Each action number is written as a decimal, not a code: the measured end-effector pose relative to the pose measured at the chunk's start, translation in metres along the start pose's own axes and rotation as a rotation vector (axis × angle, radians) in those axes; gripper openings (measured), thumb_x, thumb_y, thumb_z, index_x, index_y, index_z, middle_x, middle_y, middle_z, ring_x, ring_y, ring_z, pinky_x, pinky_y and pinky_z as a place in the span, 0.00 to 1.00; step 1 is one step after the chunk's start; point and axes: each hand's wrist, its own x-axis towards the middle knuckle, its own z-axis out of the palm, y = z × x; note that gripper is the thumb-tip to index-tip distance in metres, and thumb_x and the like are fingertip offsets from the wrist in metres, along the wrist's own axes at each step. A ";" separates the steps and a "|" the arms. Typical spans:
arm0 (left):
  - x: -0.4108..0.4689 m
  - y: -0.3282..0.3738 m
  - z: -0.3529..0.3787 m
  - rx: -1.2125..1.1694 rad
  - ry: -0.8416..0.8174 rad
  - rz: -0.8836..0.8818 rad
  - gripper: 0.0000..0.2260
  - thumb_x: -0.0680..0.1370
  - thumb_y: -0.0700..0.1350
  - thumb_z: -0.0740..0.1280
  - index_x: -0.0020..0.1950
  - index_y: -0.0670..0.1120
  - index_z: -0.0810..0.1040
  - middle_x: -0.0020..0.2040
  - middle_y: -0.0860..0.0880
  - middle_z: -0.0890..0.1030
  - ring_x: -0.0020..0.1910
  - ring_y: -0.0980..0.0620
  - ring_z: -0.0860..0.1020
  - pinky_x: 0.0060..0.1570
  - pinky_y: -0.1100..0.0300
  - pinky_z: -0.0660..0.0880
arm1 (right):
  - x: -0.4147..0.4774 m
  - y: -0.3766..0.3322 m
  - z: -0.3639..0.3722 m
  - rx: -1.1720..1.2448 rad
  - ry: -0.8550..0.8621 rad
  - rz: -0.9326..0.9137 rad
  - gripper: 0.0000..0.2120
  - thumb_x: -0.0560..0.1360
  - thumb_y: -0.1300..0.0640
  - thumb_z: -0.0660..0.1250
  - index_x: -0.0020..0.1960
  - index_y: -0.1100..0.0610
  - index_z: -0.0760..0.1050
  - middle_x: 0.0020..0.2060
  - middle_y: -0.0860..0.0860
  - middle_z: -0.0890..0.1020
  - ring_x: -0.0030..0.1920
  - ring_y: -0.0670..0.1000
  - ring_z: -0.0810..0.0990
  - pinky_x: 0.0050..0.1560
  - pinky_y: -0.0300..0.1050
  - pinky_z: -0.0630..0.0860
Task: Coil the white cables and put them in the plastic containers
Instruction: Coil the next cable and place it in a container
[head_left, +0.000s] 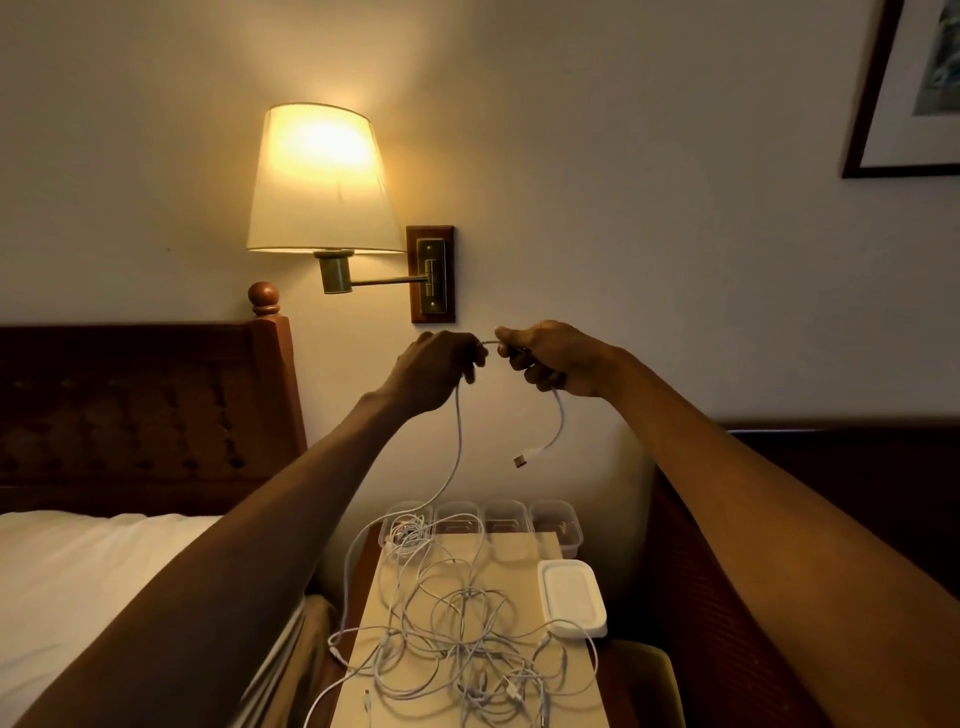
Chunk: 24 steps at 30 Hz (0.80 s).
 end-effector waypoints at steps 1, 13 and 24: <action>0.000 -0.007 -0.001 0.004 0.036 -0.052 0.08 0.80 0.36 0.63 0.55 0.45 0.80 0.42 0.54 0.81 0.39 0.58 0.80 0.48 0.51 0.81 | -0.002 0.000 -0.003 0.051 -0.034 0.017 0.16 0.83 0.48 0.57 0.45 0.57 0.73 0.30 0.48 0.66 0.25 0.43 0.60 0.22 0.33 0.61; -0.015 0.004 0.029 -0.048 -0.254 -0.318 0.10 0.82 0.40 0.62 0.57 0.43 0.81 0.60 0.46 0.80 0.43 0.56 0.77 0.42 0.63 0.74 | 0.007 0.011 0.014 0.907 -0.171 -0.064 0.13 0.84 0.53 0.53 0.49 0.58 0.72 0.28 0.47 0.68 0.21 0.43 0.62 0.18 0.33 0.61; -0.016 0.056 -0.006 0.034 -0.583 -0.005 0.12 0.83 0.44 0.61 0.62 0.46 0.81 0.45 0.51 0.82 0.38 0.51 0.76 0.39 0.61 0.69 | 0.019 0.062 0.009 0.533 0.288 -0.115 0.18 0.85 0.59 0.50 0.72 0.66 0.57 0.69 0.63 0.69 0.58 0.63 0.79 0.41 0.46 0.82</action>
